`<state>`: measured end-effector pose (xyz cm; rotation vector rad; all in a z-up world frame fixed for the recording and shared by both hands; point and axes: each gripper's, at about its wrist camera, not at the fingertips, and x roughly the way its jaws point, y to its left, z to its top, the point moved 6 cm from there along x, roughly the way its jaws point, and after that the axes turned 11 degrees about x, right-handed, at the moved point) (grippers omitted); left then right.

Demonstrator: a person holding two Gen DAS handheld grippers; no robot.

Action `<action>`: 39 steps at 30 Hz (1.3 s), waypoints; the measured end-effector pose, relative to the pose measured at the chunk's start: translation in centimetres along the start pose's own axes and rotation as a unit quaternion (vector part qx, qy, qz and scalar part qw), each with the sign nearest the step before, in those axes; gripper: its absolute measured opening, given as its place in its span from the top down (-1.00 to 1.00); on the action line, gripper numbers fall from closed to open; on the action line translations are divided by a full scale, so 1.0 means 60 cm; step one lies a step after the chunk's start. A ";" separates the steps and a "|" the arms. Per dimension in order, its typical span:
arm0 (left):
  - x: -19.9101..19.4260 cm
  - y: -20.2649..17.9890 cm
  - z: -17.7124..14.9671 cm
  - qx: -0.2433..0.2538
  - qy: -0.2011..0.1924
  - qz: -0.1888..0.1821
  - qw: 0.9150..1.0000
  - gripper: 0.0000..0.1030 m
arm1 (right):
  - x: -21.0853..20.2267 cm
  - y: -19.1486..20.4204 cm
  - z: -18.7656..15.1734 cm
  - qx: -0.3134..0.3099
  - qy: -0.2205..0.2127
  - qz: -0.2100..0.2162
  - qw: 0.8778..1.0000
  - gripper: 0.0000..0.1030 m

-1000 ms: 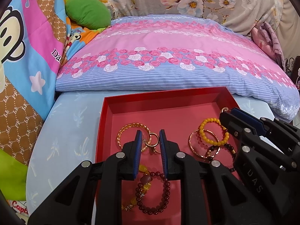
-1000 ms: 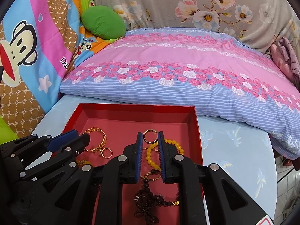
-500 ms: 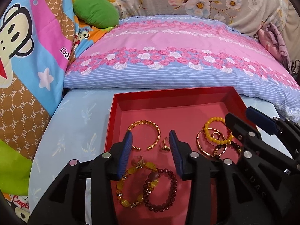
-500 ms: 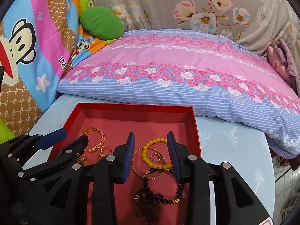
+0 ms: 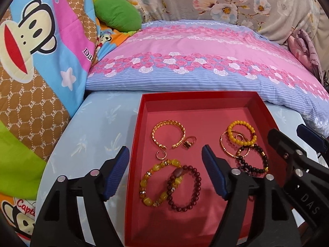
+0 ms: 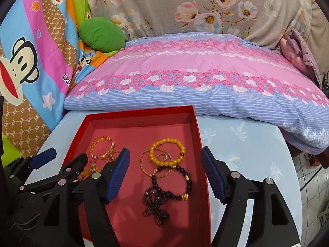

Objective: Organize jewelry

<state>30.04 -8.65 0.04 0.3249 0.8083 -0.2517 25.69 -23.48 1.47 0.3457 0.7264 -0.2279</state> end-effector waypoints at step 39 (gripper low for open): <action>-0.109 -0.002 -0.142 -0.024 0.008 0.020 0.999 -0.80 | -0.142 -0.026 -0.138 -0.010 -0.014 -0.016 1.000 -0.88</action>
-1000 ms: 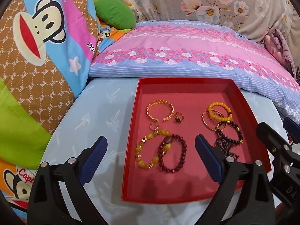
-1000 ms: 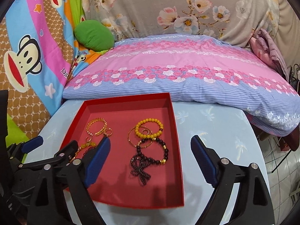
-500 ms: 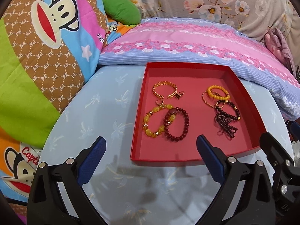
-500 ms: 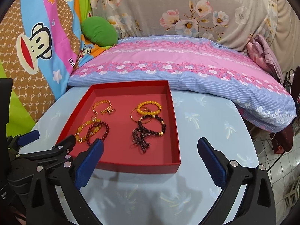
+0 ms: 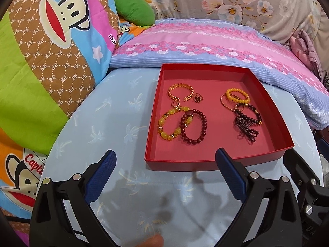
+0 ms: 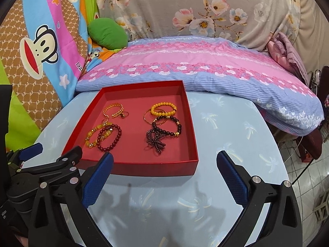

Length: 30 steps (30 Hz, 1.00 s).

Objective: Organize jewelry

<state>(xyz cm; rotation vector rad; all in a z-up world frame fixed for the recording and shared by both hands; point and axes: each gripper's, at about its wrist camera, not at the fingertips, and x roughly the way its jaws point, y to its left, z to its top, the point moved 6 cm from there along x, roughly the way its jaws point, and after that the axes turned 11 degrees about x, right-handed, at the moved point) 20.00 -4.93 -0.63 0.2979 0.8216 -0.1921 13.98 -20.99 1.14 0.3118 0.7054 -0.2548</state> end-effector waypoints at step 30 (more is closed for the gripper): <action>-0.004 -0.001 -0.019 0.000 0.016 0.010 1.000 -0.79 | -0.004 -0.006 -0.019 0.006 0.012 0.005 1.000 -0.88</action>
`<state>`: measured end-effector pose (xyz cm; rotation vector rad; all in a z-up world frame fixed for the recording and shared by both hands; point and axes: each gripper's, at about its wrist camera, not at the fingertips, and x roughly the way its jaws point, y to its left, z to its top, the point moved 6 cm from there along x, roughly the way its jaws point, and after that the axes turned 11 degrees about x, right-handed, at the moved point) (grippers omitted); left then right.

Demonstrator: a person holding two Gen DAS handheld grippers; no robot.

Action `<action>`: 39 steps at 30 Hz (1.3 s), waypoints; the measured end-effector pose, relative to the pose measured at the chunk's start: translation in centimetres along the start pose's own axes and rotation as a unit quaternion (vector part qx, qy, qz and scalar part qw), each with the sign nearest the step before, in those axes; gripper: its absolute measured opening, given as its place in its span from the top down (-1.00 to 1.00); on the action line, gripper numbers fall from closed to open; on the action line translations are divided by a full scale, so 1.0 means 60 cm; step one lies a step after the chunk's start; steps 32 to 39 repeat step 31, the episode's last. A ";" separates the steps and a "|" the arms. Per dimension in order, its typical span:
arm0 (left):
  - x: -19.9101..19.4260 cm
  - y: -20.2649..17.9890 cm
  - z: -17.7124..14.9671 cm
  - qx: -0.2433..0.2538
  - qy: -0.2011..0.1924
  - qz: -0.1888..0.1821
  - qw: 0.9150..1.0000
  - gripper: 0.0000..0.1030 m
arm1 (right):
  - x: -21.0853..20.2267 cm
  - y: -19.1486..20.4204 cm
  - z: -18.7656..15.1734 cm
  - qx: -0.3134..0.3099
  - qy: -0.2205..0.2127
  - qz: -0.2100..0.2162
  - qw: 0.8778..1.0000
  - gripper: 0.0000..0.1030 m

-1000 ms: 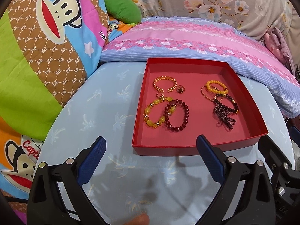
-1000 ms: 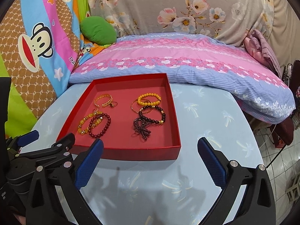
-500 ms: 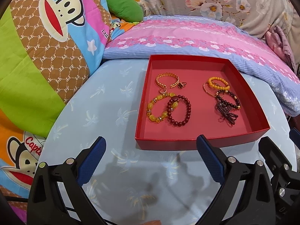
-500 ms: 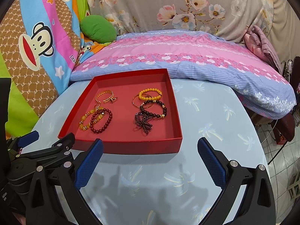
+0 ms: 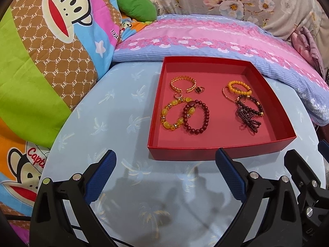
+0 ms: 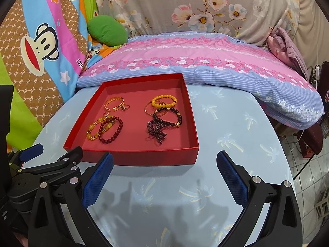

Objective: Organize jewelry

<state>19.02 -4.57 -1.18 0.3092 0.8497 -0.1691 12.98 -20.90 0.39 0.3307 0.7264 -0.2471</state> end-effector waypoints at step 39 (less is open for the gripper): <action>-0.003 -0.002 -0.007 -0.006 0.002 -0.009 1.000 -0.74 | -0.002 -0.004 -0.008 0.000 0.002 0.000 1.000 -0.88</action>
